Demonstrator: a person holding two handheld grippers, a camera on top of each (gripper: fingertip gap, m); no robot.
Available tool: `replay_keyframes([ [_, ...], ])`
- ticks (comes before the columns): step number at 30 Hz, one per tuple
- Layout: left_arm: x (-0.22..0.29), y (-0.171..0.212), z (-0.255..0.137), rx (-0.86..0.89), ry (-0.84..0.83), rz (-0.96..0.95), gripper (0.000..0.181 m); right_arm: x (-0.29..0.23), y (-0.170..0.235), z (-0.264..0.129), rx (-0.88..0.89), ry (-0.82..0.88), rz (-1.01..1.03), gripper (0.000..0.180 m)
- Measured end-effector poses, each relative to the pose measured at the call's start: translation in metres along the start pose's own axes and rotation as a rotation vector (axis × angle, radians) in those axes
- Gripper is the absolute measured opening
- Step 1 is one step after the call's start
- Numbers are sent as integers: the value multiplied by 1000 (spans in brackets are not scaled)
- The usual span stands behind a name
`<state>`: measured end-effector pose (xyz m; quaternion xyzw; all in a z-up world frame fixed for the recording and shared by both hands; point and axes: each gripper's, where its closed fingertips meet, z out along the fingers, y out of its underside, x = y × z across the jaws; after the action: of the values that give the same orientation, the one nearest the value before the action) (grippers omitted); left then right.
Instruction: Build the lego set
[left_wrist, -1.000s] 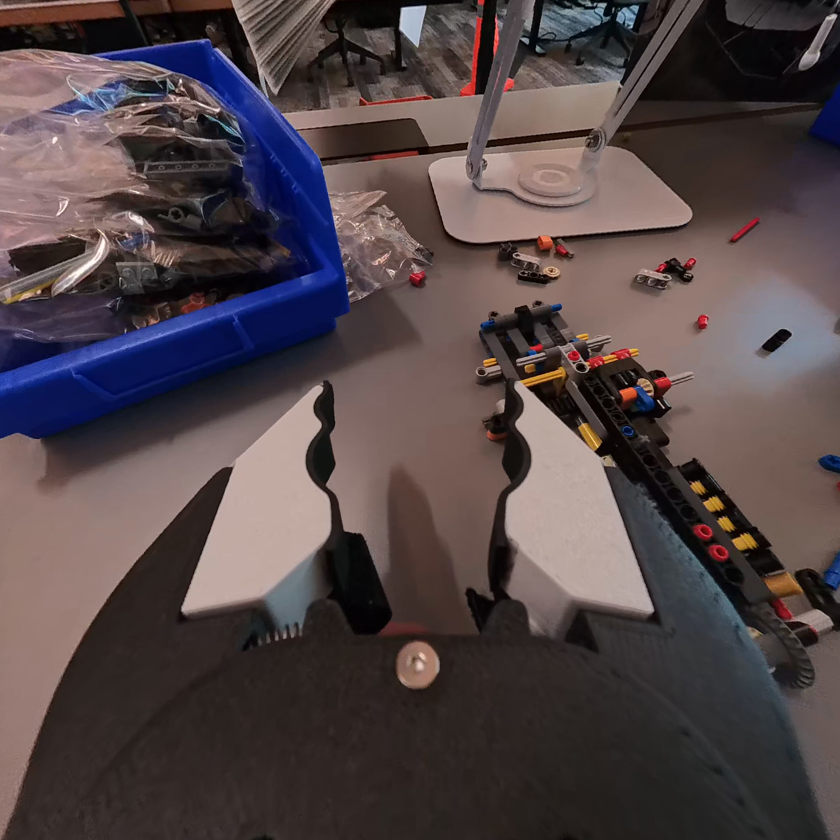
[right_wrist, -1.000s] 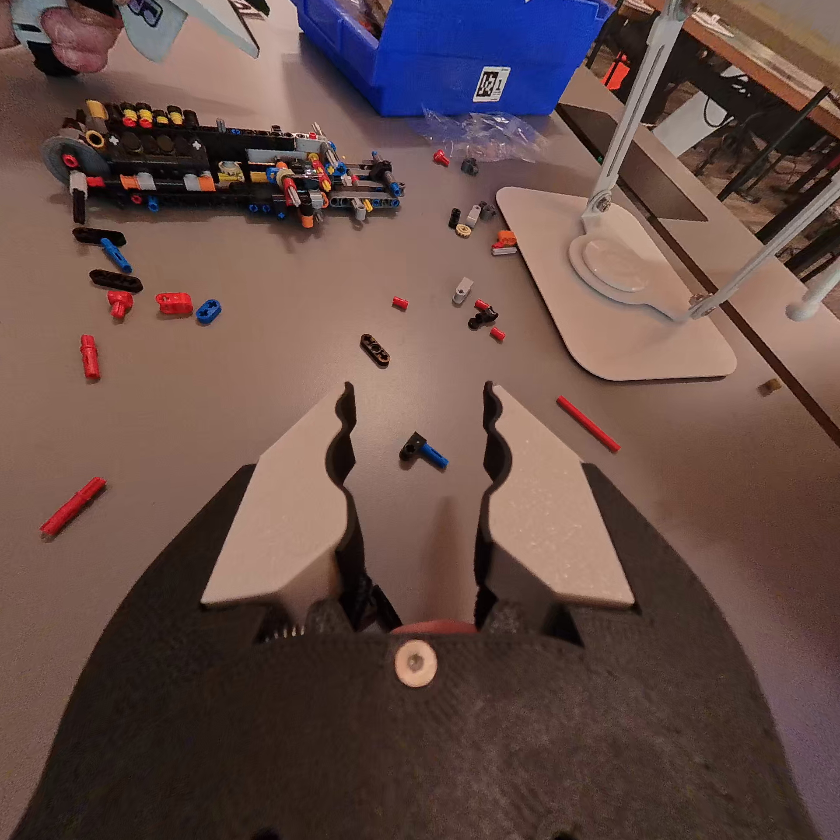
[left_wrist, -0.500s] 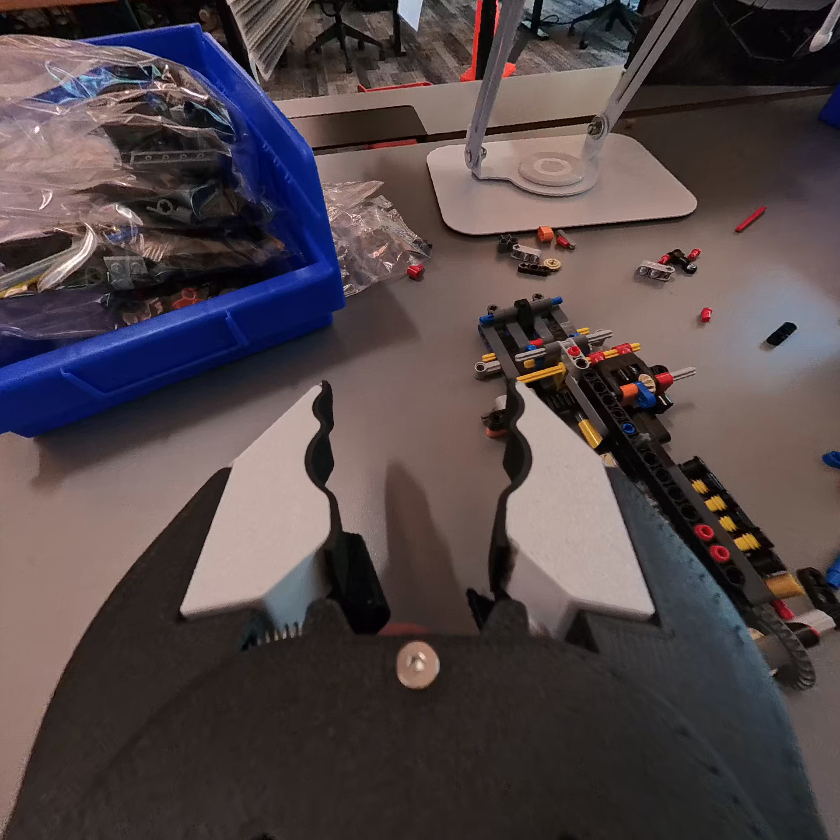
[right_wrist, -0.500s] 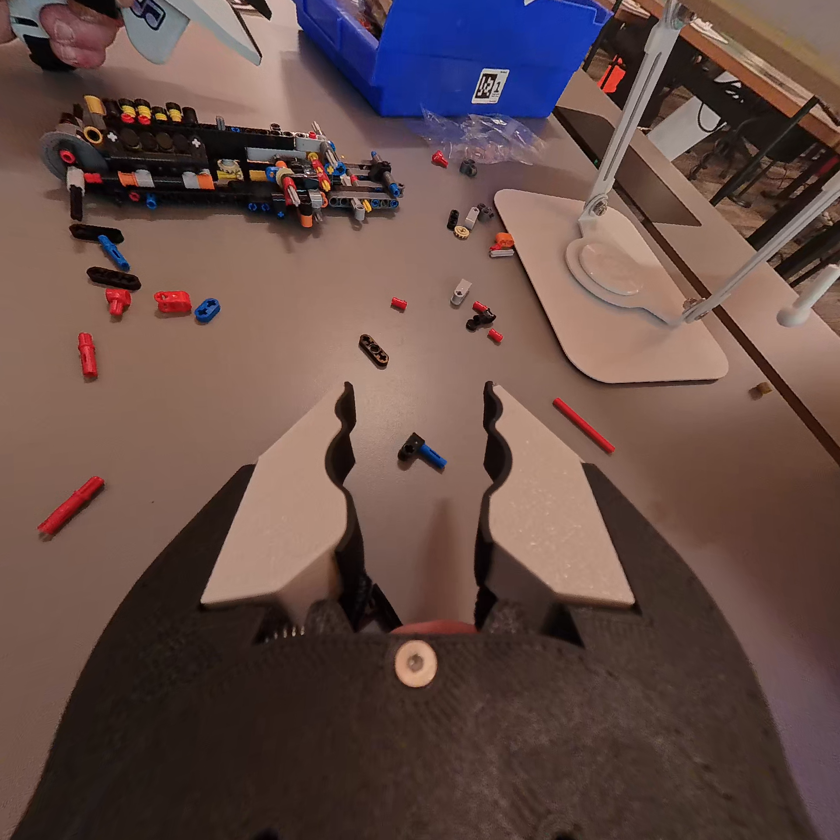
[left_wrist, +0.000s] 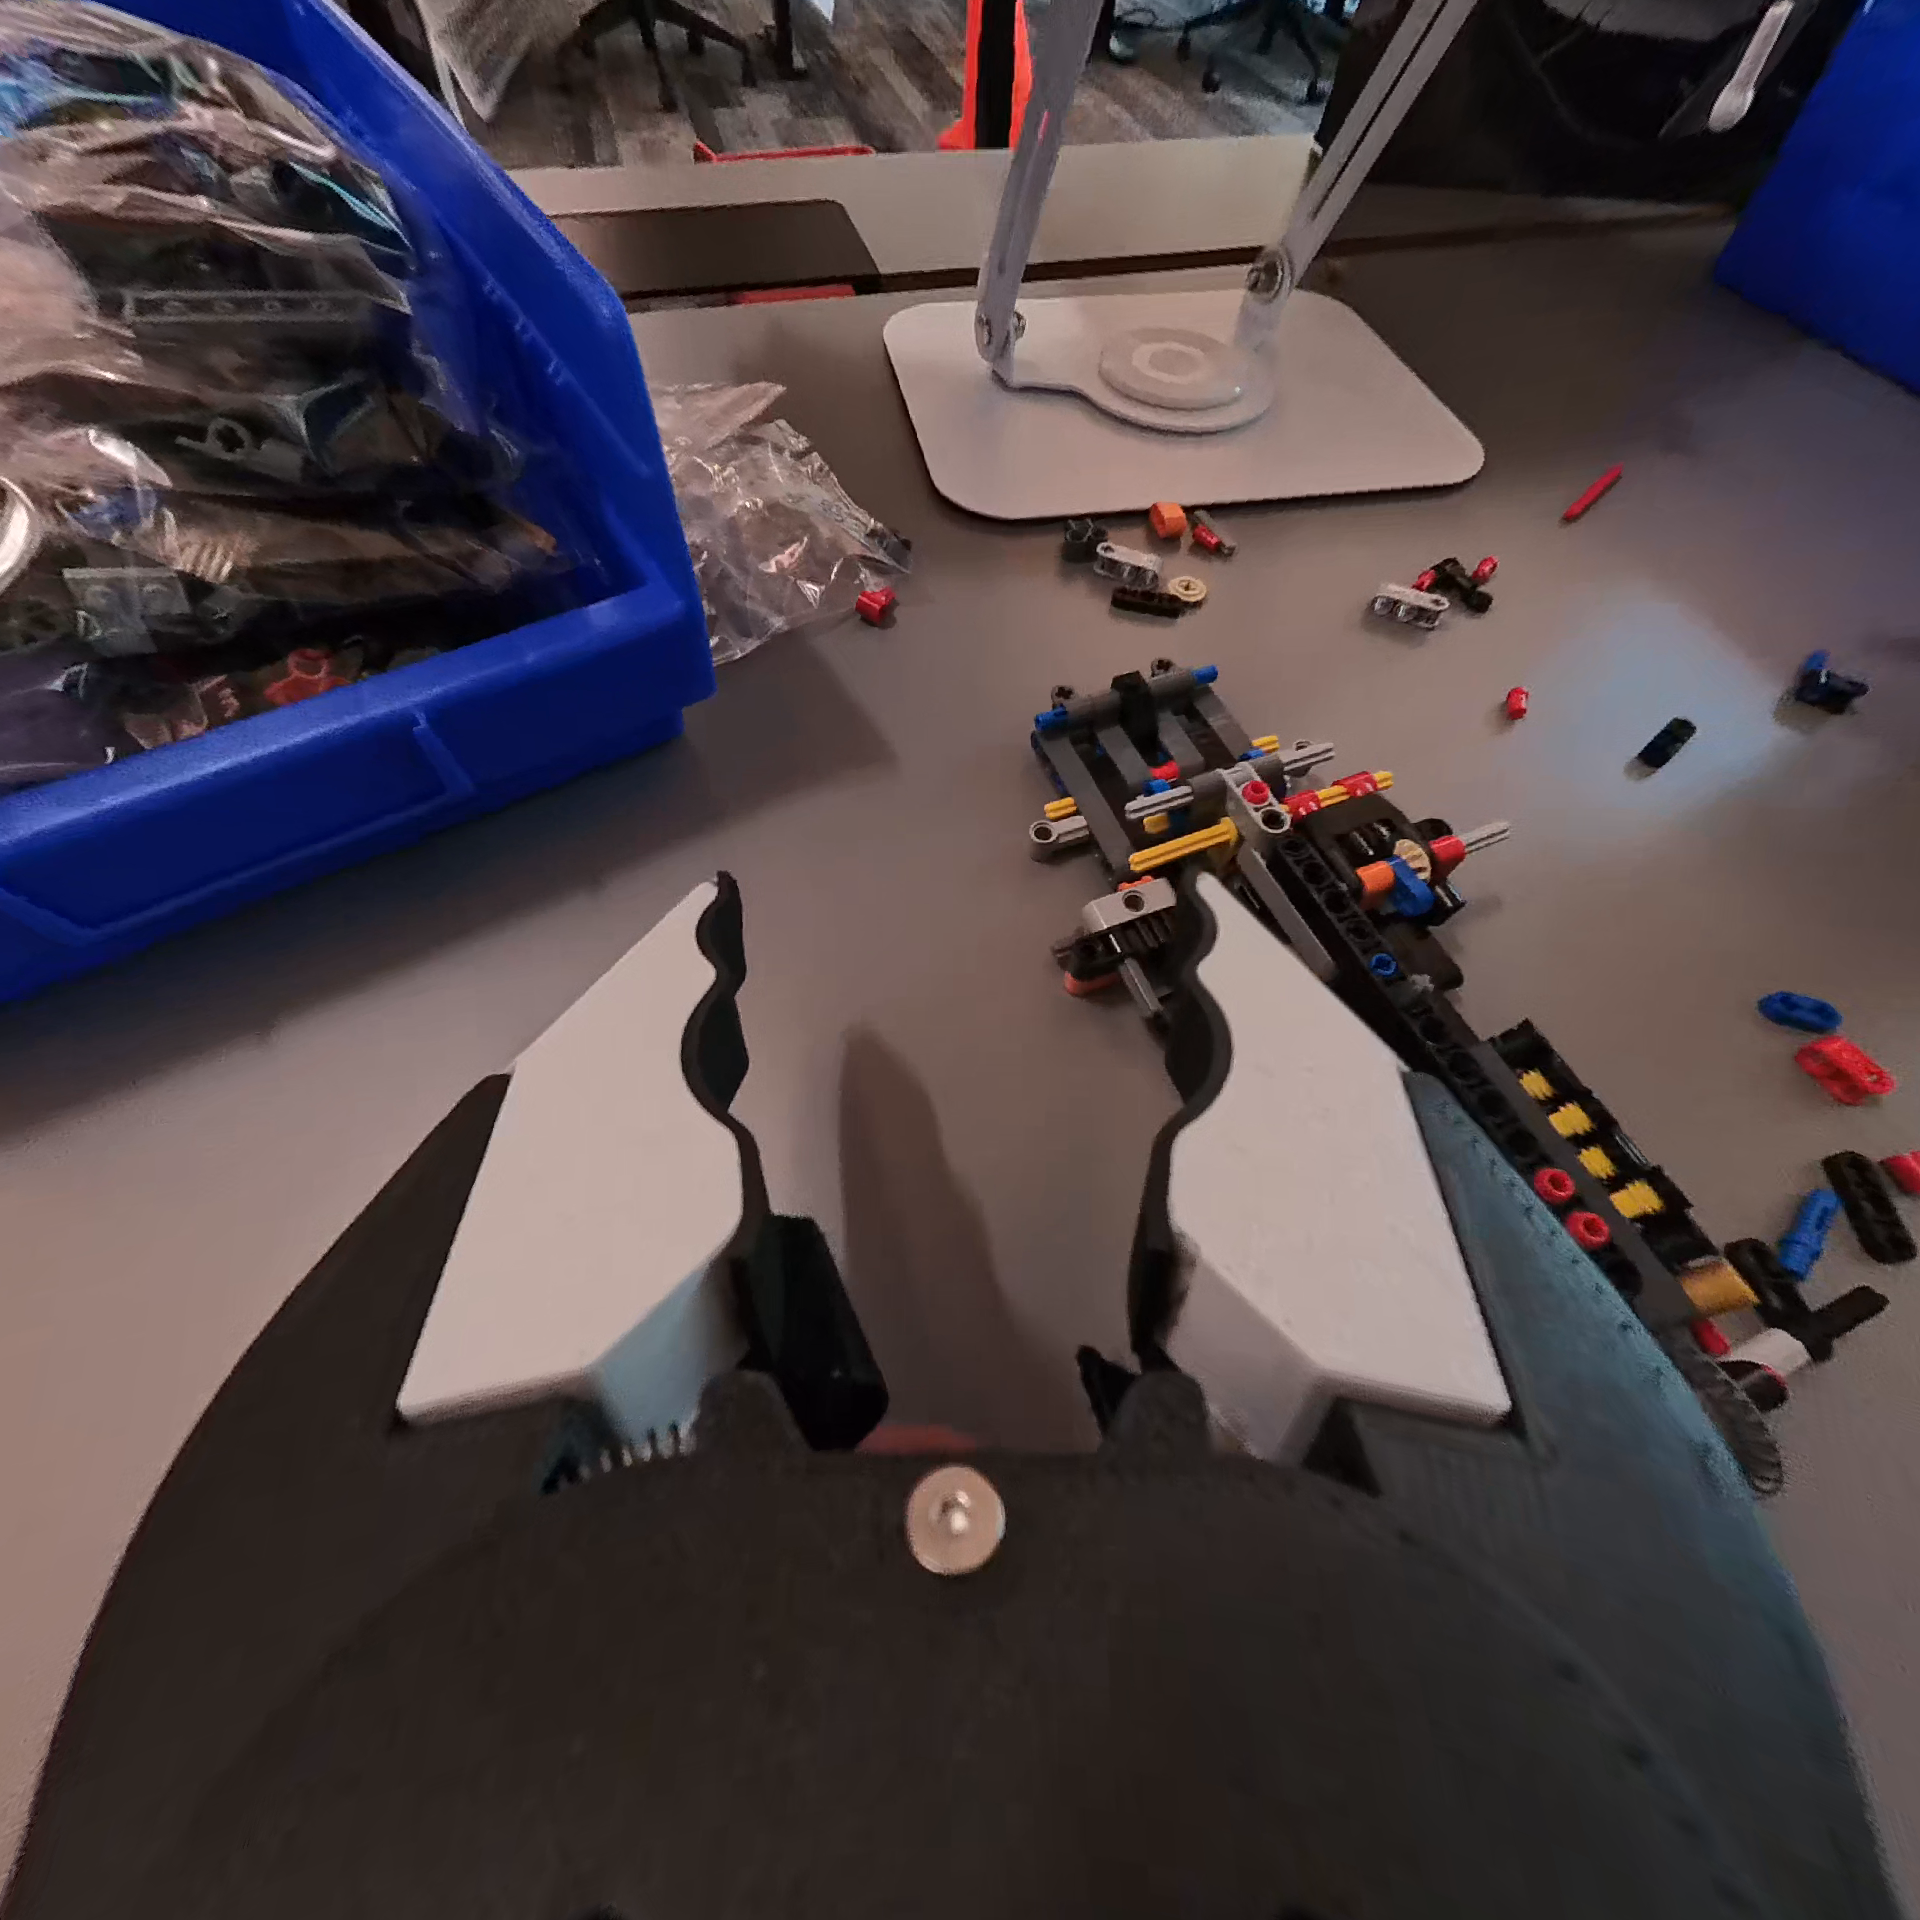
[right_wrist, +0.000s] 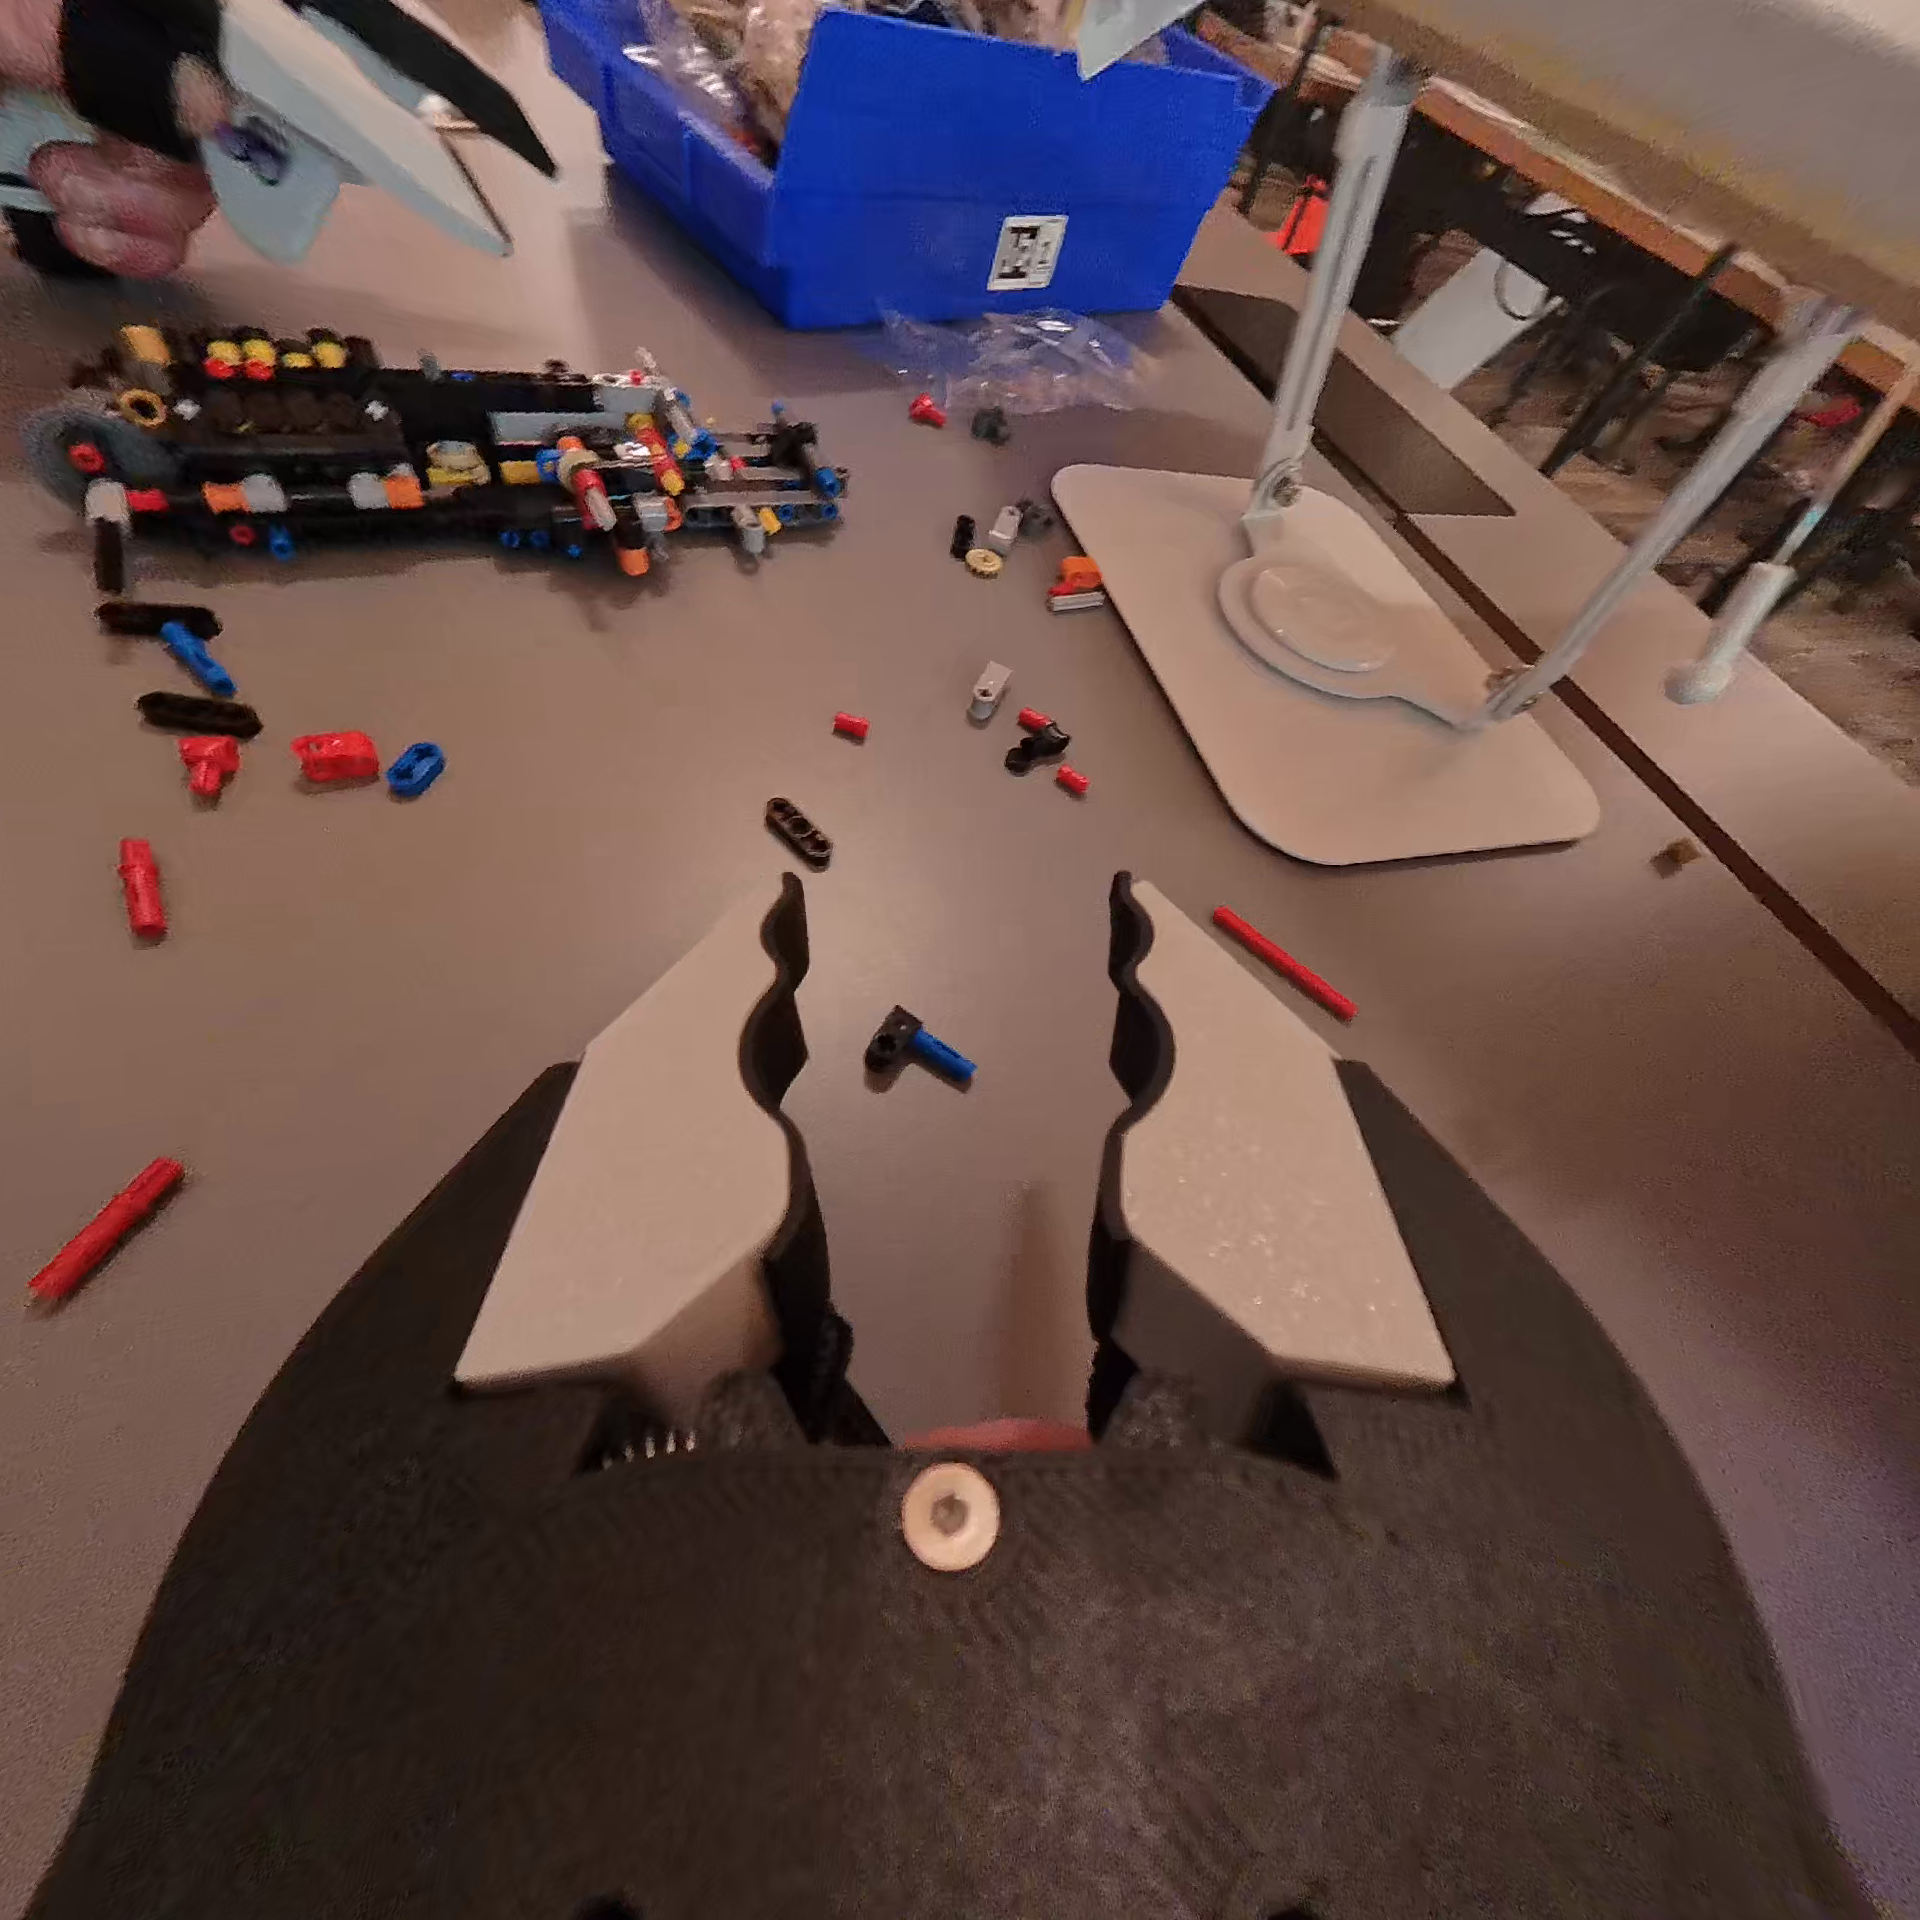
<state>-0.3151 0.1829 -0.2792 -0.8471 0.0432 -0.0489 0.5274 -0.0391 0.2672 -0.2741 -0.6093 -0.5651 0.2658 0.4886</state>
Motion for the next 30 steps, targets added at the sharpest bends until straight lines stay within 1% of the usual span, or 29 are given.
replay_keyframes([
  [1, 0, -3, -2, 20, 0, 1, 80, 6, -6, -2, 17, 28, 14, 58],
  [4, -8, -23, -12, 82, -33, 33, 79, 26, -41, -13, 81, 106, 25, 66],
  [5, -9, -36, -16, 112, -34, 43, 79, 35, -54, -16, 86, 132, 3, 69],
  [7, -7, -70, -21, 172, -33, 122, 76, 58, -84, -21, 97, 180, -39, 73],
  [10, 2, -137, -21, 273, -39, 304, 68, 103, -134, -25, 138, 240, -48, 73],
  [12, 11, -179, -12, 325, -46, 456, 60, 134, -160, -23, 153, 276, -41, 73],
  [14, 18, -207, 11, 303, -59, 658, 58, 163, -178, -17, 157, 295, -29, 72],
  [15, 19, -215, 27, 268, -59, 749, 53, 176, -184, -13, 153, 306, -28, 72],
  [16, 19, -222, 44, 238, -58, 823, 52, 188, -189, -9, 150, 312, -26, 72],
  [18, 21, -227, 74, 182, -26, 954, 42, 212, -197, -3, 142, 329, -26, 71],
  [21, 12, -225, 105, 98, -9, 1057, 37, 242, -204, 3, 135, 347, -45, 69],
  [23, 9, -221, 117, 68, 25, 1071, 38, 264, -201, 9, 104, 362, -53, 73],
  [25, 7, -219, 124, 62, 54, 1065, 39, 283, -197, 15, 80, 366, -49, 82],
  [30, 7, -217, 125, 81, 107, 982, 37, 311, -187, 34, 26, 348, -66, 99],
])
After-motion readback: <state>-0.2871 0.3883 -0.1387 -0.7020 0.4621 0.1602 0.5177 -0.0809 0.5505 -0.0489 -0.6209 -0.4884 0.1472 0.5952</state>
